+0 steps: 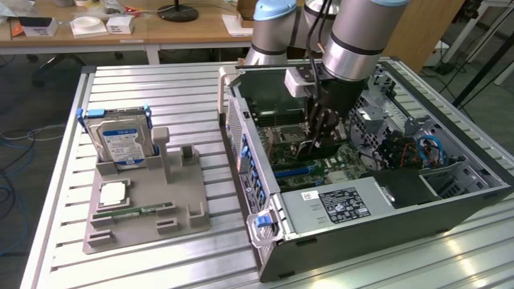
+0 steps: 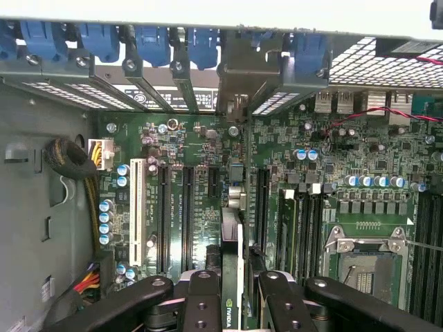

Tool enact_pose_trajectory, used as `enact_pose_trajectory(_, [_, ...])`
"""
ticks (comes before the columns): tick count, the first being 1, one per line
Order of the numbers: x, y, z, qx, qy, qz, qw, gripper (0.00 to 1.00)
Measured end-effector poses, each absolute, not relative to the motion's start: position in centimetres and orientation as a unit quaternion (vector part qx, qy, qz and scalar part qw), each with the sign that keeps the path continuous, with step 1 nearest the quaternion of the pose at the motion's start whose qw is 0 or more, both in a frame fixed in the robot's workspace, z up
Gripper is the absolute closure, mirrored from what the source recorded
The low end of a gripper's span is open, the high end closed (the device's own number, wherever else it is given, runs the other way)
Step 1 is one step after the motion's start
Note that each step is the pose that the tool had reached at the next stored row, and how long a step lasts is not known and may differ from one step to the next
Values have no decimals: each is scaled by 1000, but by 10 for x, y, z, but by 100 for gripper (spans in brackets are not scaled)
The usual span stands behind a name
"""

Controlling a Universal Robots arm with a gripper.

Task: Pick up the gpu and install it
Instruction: 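Insert the gpu into the slot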

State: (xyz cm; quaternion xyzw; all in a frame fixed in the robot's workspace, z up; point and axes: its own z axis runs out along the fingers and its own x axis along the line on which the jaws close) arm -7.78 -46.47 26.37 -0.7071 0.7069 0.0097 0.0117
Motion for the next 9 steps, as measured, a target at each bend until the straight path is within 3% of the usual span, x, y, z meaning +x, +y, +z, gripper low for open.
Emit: enact_pose_trajectory(9, [-78, -465, 264, -707, 707, 10, 12, 74])
